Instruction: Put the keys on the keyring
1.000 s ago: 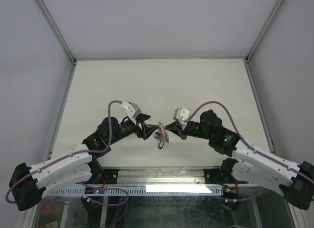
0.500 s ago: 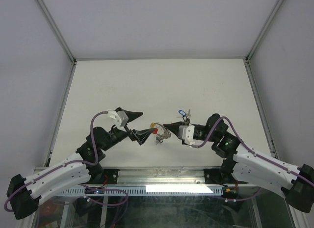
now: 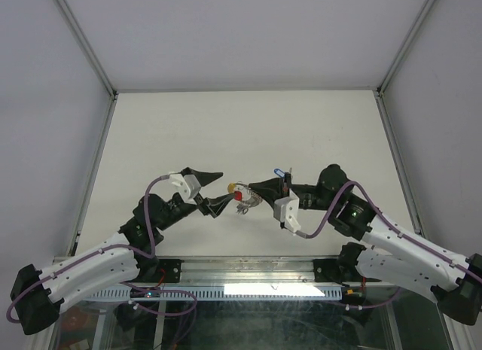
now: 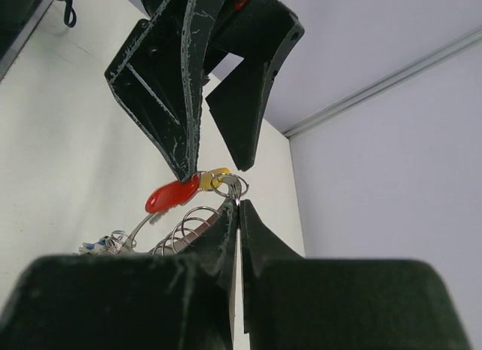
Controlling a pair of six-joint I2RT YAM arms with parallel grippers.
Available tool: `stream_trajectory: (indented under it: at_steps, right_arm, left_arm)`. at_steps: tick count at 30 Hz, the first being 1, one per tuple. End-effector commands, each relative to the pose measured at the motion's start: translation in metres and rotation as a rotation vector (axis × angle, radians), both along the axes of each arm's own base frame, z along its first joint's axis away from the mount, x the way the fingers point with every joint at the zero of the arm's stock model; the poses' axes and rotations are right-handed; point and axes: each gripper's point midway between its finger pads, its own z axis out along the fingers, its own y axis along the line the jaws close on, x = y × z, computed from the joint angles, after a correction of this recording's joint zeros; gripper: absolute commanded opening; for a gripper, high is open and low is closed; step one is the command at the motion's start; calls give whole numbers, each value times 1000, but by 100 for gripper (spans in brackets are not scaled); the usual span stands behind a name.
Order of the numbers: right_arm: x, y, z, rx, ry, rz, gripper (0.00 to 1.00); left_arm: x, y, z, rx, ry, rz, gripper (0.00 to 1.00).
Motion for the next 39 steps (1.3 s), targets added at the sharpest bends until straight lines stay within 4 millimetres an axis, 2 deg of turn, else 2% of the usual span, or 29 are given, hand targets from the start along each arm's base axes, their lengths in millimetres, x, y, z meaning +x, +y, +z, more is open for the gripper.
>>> stream_trajectory:
  at_steps: [1,4,11,16,20,24,25,27,30,34,39]
  right_arm:
    - [-1,3,26,22,104,-8,0]
    - [3,6,22,-45,291,-43,0]
    - [15,15,-4,-184,717,-135,0]
    - [39,15,-14,-116,936,-194,0]
    - [50,11,-8,13,1058,-169,0]
    - [41,9,5,169,1040,-77,0]
    - [40,7,1,202,1043,-73,0]
    - [38,3,9,292,1016,-42,0]
    - [35,-5,25,436,941,10,0]
    - [30,-18,37,577,847,60,0]
    - [26,-28,46,675,755,92,0]
  left_arm:
    - [-5,-4,34,-37,-70,-33,66]
    - [-4,-2,35,-31,-62,-20,65]
    - [1,12,41,-41,-31,50,65]
    - [3,19,39,-33,8,85,61]
    - [8,22,34,-30,41,118,55]
    - [15,20,31,-27,57,140,48]
    - [16,18,31,-22,60,139,47]
    - [17,14,35,-26,60,129,47]
    - [16,7,44,-38,50,100,47]
    - [11,-1,60,-55,28,49,46]
    - [2,-7,80,-89,-14,-14,40]
